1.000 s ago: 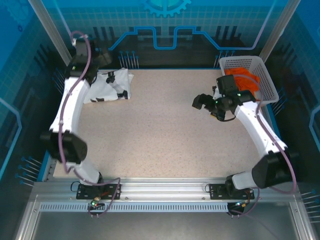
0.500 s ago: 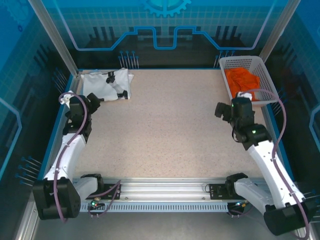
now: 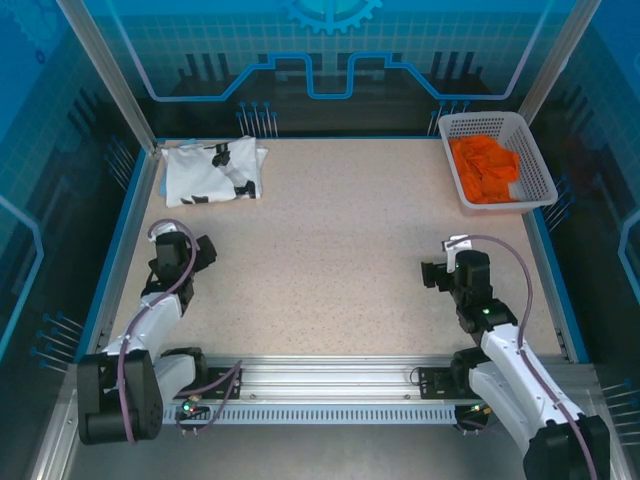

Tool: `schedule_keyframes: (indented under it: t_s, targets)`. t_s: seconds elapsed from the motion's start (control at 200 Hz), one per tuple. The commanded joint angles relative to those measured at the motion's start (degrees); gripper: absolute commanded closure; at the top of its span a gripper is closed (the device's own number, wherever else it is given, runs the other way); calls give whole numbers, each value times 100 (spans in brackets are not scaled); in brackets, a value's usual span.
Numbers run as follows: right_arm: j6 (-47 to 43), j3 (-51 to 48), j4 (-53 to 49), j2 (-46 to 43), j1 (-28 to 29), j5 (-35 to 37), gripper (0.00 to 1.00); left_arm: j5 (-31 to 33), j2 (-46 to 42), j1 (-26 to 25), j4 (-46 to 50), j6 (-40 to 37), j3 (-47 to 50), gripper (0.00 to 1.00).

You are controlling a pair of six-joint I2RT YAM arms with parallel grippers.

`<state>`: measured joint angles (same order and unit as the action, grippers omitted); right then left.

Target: Fold and stack the t-shirts

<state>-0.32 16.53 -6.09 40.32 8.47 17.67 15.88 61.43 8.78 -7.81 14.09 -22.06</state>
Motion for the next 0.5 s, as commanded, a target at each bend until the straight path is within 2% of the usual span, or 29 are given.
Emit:
schedule_keyframes:
  t_s: [0.0, 0.125, 0.28, 0.33, 0.495]
  targets:
    - [-213, -197, 883, 116, -206, -421, 0, -291, 343, -29, -1040, -52, 150, 1]
    - [-272, -203, 1506, 538, -352, -654, 0, -523, 964, -112, -1935, 75, 62, 1]
    - [-232, 69, 2118, 1465, -537, -933, 0, -518, 1861, -359, -2403, -213, -481, 1]
    - [-281, 127, 2622, 1809, -577, -1084, 0, -430, 2079, -456, -2283, -465, -707, 1]
    - [-413, 459, 3358, 2814, -678, -1375, 0, -510, 2232, -517, -2766, -657, -611, 1]
